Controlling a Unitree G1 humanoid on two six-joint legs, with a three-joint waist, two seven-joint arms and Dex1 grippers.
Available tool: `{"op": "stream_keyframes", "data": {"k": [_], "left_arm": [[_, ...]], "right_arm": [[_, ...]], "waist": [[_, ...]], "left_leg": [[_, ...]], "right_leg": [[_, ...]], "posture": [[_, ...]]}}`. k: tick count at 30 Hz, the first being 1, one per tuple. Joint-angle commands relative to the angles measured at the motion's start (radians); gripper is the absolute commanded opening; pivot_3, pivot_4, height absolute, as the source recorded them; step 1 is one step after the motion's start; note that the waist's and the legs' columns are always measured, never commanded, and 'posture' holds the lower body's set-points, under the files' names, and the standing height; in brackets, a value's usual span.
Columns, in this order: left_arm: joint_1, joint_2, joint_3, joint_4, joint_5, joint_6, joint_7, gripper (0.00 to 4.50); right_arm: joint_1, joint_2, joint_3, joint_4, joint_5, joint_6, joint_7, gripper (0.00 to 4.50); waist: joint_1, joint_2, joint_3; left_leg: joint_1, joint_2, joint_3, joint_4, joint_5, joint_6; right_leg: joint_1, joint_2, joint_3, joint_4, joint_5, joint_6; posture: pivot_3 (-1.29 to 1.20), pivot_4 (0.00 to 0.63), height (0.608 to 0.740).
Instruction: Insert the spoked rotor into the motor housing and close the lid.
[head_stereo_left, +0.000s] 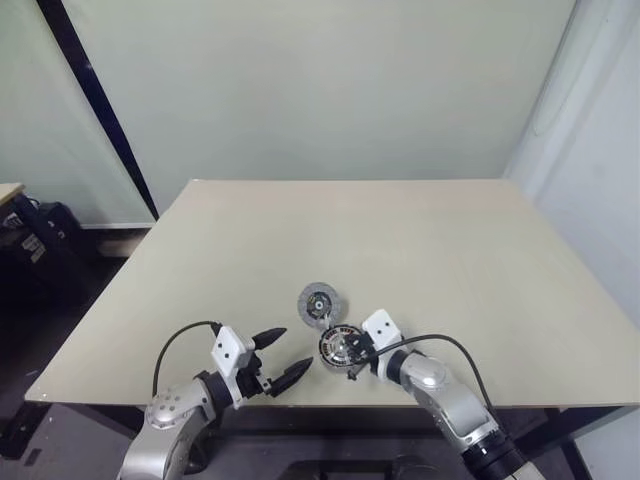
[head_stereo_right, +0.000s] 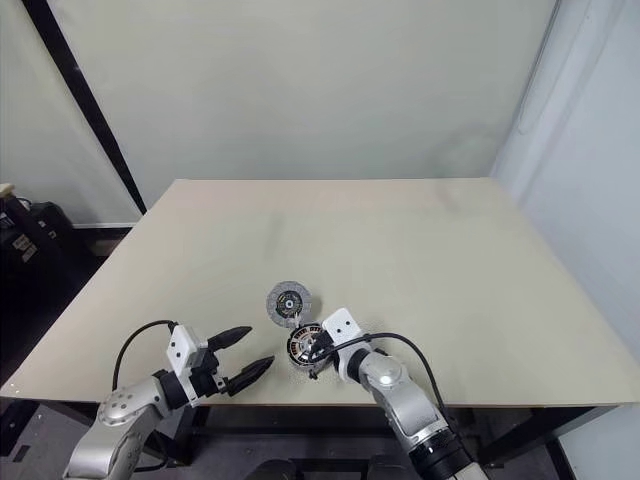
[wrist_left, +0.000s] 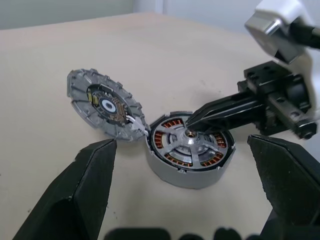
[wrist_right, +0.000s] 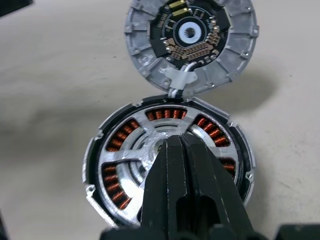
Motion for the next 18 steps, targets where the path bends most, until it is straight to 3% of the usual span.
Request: {"op": "stream_keyframes", "data": {"k": [1,5,13,15,18], "left_arm": [[-0.014,0.006,0.019,-0.052,-0.029,0.050,0.026,4.50],[-0.029,0.031,0.034,-0.096,-0.055,0.208,0.081,3.56],[-0.075,0.042,0.082,-0.171,-0.136,0.512,0.219,0.54],[-0.088,0.040,0.091,-0.173,-0.149,0.563,0.252,0.02],[-0.104,0.039,0.095,-0.175,-0.162,0.629,0.282,0.02]], "right_arm": [[-0.052,-0.042,-0.009,-0.145,0.025,0.078,0.081,0.01],[-0.100,-0.131,0.014,-0.244,0.010,0.164,0.166,1.26],[-0.207,-0.334,0.106,-0.373,-0.065,0.233,0.325,4.21],[-0.237,-0.380,0.149,-0.394,-0.090,0.239,0.380,4.50],[-0.280,-0.424,0.209,-0.415,-0.130,0.239,0.440,4.50]], "waist": [[0.000,0.000,0.000],[0.000,0.000,0.000],[0.000,-0.003,0.003],[0.000,-0.004,0.004],[0.000,-0.006,0.005]], "left_leg": [[0.000,0.000,0.000,0.000,0.001,0.002],[-0.001,0.000,0.000,0.000,0.002,0.003],[-0.001,0.000,-0.001,-0.001,0.002,0.003],[-0.001,0.000,-0.001,-0.001,0.002,0.003],[-0.001,0.000,-0.001,-0.002,0.002,0.003]], "right_leg": [[0.000,0.000,0.000,0.000,0.000,0.000],[0.000,0.000,0.000,0.000,0.000,0.000],[-0.001,0.000,-0.001,0.000,0.000,0.000],[-0.001,0.000,-0.001,0.000,0.000,0.000],[-0.001,0.000,-0.002,0.000,0.000,0.000]], "posture": [[0.00,0.000,0.740],[0.00,0.000,0.740],[0.00,0.000,0.740],[0.00,0.000,0.740],[0.00,0.000,0.740]]}}
